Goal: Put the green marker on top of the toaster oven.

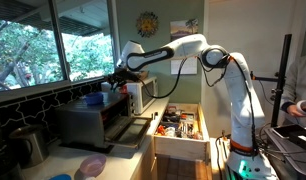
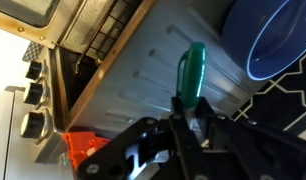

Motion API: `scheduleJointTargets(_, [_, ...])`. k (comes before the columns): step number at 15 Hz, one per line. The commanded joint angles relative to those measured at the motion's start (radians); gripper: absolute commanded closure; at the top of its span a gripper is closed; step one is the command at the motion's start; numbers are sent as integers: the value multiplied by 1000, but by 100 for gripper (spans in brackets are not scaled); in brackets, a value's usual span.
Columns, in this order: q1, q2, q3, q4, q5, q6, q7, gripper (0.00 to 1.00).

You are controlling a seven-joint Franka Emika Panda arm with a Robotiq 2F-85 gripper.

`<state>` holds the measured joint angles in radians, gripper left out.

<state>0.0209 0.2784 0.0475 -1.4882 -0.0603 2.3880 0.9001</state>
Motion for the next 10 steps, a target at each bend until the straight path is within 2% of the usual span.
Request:
scheduleJointTargets(1, [23,77,-49,108,21,-56,14,95])
scheduleJointTargets(10, [46,164,-82,216,24,-139,34,95])
